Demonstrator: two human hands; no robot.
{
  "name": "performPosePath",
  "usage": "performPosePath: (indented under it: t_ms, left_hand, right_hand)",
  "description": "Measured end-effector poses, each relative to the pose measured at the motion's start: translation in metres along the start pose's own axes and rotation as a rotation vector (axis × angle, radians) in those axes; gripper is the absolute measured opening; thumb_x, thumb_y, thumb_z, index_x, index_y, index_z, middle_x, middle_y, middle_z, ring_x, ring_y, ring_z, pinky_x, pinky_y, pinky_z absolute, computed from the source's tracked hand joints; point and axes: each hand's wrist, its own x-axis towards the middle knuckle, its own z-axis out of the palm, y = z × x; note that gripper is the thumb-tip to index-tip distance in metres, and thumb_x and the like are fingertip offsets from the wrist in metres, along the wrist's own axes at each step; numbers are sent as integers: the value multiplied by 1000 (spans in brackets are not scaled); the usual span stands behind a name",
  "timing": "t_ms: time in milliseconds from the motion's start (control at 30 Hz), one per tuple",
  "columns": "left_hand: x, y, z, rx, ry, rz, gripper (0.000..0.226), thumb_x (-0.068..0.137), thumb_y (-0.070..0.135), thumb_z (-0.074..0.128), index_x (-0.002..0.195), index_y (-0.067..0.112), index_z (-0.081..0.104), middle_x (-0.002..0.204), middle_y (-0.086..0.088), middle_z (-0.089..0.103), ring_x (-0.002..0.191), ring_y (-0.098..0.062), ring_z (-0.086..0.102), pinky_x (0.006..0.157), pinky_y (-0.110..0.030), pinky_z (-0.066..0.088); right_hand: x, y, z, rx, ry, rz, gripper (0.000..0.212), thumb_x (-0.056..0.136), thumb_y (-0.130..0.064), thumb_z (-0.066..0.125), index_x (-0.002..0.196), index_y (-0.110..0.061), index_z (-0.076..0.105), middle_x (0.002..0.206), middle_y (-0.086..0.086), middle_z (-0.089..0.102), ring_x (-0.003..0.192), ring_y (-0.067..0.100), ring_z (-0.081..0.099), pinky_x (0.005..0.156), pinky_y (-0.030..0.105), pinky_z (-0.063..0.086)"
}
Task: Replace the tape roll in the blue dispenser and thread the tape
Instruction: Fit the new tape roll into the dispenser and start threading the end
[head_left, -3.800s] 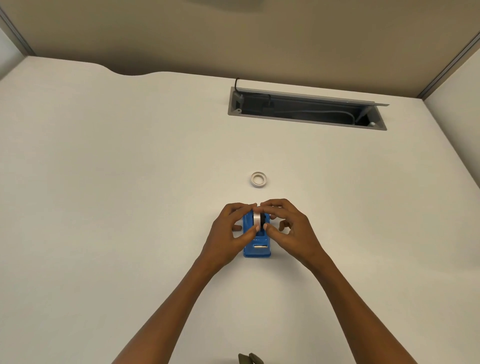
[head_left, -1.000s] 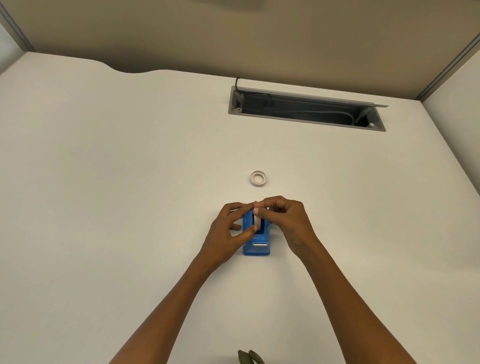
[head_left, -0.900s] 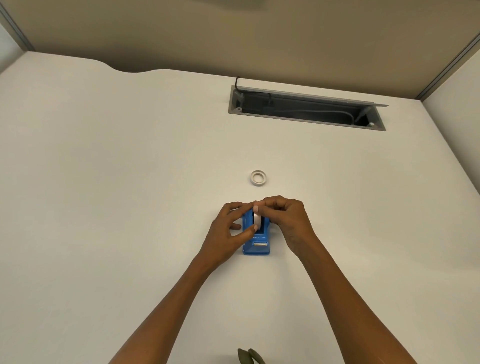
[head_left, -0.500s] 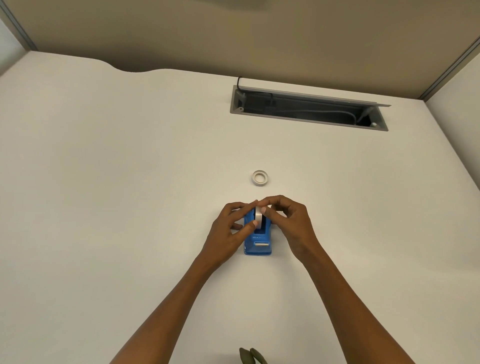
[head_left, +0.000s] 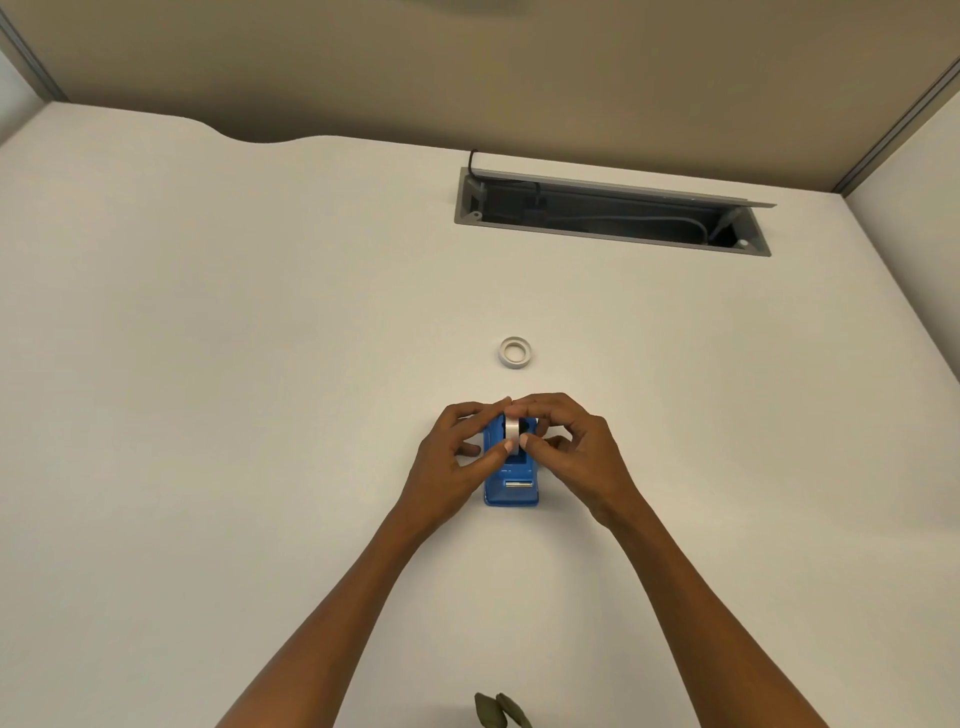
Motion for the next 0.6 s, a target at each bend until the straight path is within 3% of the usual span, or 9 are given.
performPosePath:
  t_ms: [133, 233, 433, 600]
  left_hand:
    - [0, 1, 0, -12, 4, 1, 40, 84, 24, 64, 123, 28, 53, 120, 6, 51, 104, -13, 56, 80, -15, 50]
    - [-1, 2, 0, -14, 1, -2, 41, 84, 23, 64, 123, 27, 54, 119, 7, 50, 103, -12, 56, 80, -13, 50]
    - [-1, 1, 0, -16, -13, -2, 42, 83, 22, 67, 120, 34, 50, 118, 11, 48, 103, -9, 54, 79, -9, 48]
    - [-1, -1, -1, -17, -22, 10, 46, 81, 22, 69, 118, 40, 48, 116, 17, 47, 104, -7, 55, 81, -12, 49]
  right_hand:
    - [0, 0, 0, -10, -9, 6, 27, 79, -9, 70, 105, -16, 69, 111, -3, 64, 96, 11, 59, 77, 29, 54]
    - [1, -1, 2, 8, 12, 12, 26, 78, -7, 71, 103, -17, 70, 108, -3, 65, 87, 5, 57, 74, 23, 54]
    - [4, 0, 7, 15, 80, 25, 26, 80, -3, 66, 100, -18, 71, 101, -7, 66, 78, 1, 55, 67, 13, 49]
    - [4, 0, 7, 13, 100, 26, 22, 83, -6, 65, 101, -17, 71, 101, -9, 66, 82, -2, 58, 69, 11, 49]
